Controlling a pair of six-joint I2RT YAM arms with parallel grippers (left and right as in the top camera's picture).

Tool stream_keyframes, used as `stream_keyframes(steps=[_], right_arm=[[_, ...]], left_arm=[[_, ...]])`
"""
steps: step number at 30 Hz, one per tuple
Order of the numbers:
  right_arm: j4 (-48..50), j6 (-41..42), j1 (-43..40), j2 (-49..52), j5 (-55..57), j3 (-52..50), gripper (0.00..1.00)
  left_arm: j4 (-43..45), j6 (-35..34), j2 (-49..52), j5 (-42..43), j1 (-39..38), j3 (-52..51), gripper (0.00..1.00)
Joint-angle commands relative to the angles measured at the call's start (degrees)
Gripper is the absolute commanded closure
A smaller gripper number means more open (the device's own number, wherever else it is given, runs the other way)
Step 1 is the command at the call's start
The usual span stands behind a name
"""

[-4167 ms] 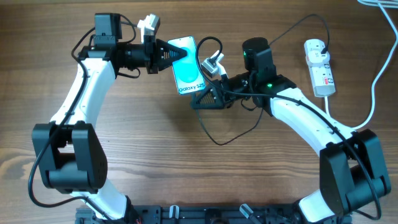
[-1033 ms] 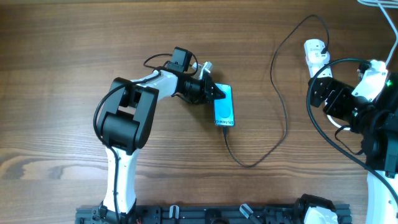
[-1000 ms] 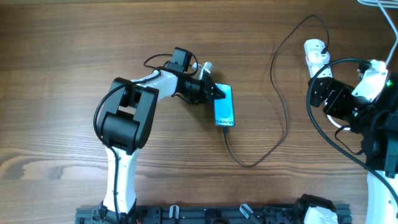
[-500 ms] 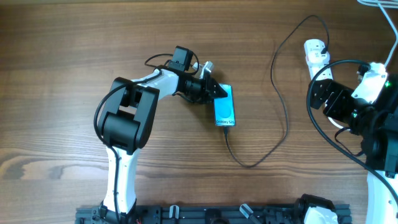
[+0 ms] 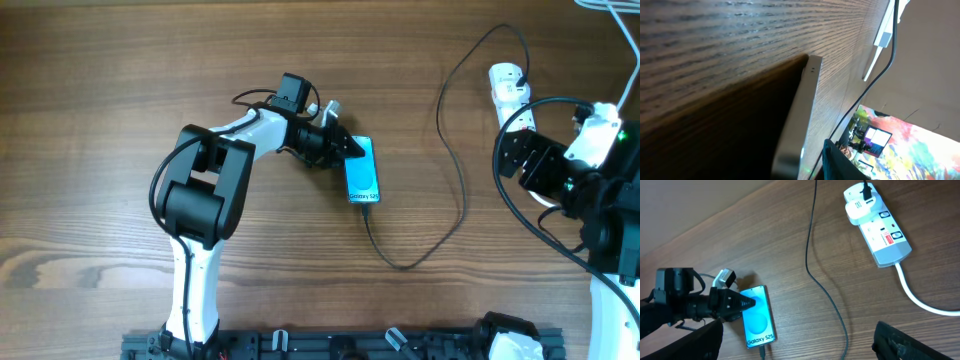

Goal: Plug charger to phone and switch on socket
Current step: 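Lay the phone flat on the table and open the left gripper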

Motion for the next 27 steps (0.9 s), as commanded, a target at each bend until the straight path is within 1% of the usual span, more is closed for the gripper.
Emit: stream_keyframes(steps=[1,5,8,23,27], right_arm=[[-0.1,0.5,-0.1,0.0,1.0,0.9,0.03],[-0.3,0.5,-0.1,0.0,1.0,0.9,0.03],[-0.3,0.5,-0.1,0.0,1.2,0.9,0.03],[-0.4,0.5,-0.1,1.1,1.6,0.9,0.02],[-1.9,0.5,-0.1,2.5,2.4,0.9,0.01]], left_arm=[[-1.9,-4.2,3.8,-15.8,1.7,-2.7,0.70],[-1.9,-7.0,3.8,-18.2,2.1,-2.7,0.71],[-1.2,-8.3,3.8,-18.4,2.3,-2.7,0.70],[1.2,-9.2,3.8,-18.6,3.2,-2.7,0.70],[3.0,-9.4,3.8,-18.6,3.4,-2.7,0.71]])
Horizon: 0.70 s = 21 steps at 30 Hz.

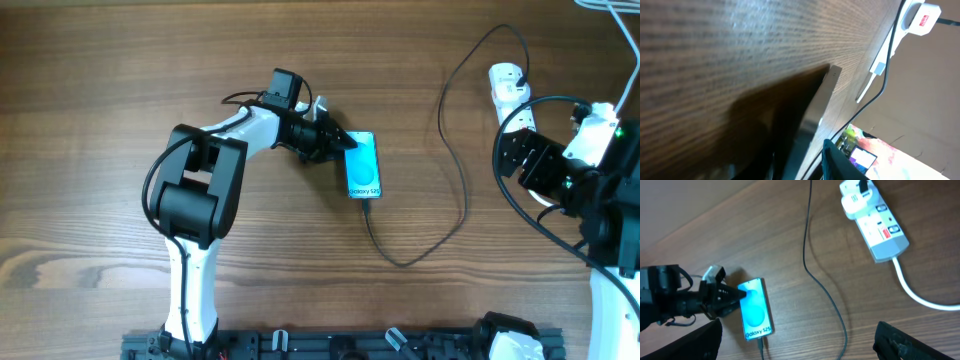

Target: Plug charger to phone and switch on socket

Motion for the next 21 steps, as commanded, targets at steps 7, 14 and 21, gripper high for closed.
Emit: stream_keyframes(steps=[7,14,21], right_arm=[[-2.1,8.5,-0.1,1.7,1.9,0.9,0.00],[0.0,15.3,-0.1,2.7,4.0,0.9,0.21],[-0.4,29.8,-0.1,11.0,21.8,0.9,0.86]], left_arm=[[2.8,-1.4,4.3,-15.6,3.8,-2.5,0.69],[-0.7,2.5,-3.6,-11.5,10.7,-2.5,0.70],[-20.2,15.5,-30.7,-17.6,18.5,-2.5,0.70]])
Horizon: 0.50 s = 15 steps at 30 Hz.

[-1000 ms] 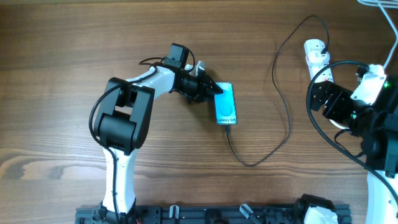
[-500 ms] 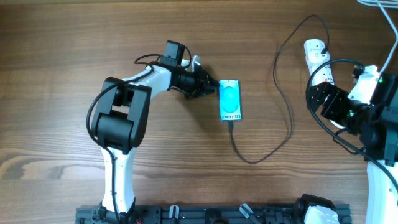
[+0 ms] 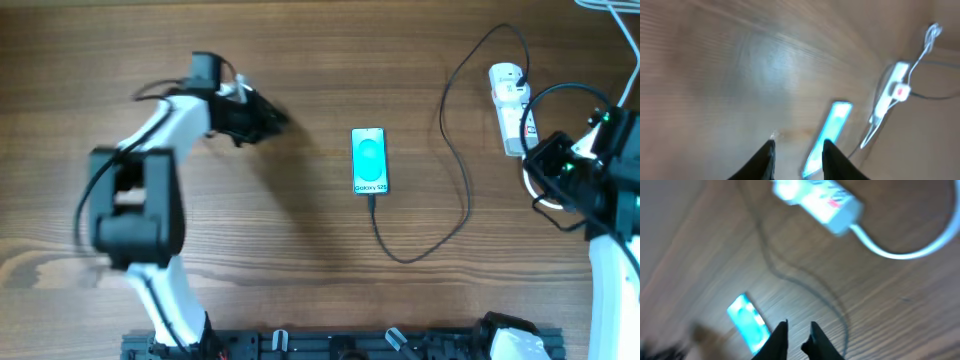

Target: Plug charger to phone and switch on socket

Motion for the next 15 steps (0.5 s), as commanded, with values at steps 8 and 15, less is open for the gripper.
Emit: stream_keyframes(steps=[8,15], right_arm=[[18.7,7.0,-0.1,23.0,15.5,0.9,0.95],[37.9,6.6,-0.1,37.0,17.4,0.9,0.96]], left_arm=[[-31.1,10.7,-47.4,-31.0,2.2,0.2,0.58],[-43.8,10.7,-64.7,-33.7,2.3,0.2,0.00]])
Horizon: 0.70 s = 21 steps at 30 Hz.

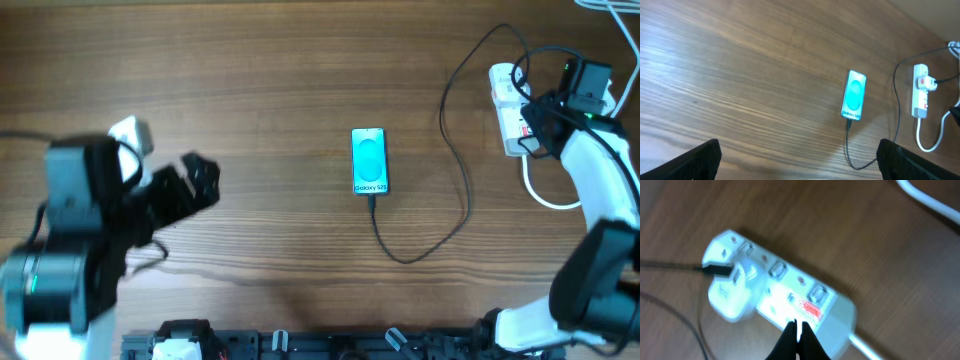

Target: Plug charger to phone and switch on socket

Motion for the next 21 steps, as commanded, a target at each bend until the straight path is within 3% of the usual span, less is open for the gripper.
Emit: stream_keyframes(steps=[1,10,21], right_arm=[[5.7,0.1,-0.1,6.1,2.1,0.7,0.95],[18.9,-1.5,0.0,13.6,1.4,0.7,0.96],[22.2,-2.3,0.2,17.7,-0.8,0.7,0.96]], left_arm=[[-2.6,0.8,-6.5,-2.8,0.0,-0.2,0.00],[-7.8,0.8,-12.0,-2.7,0.0,-0.3,0.00],[-7.8,0.7,-12.0,-2.7,0.0,-0.3,0.00]])
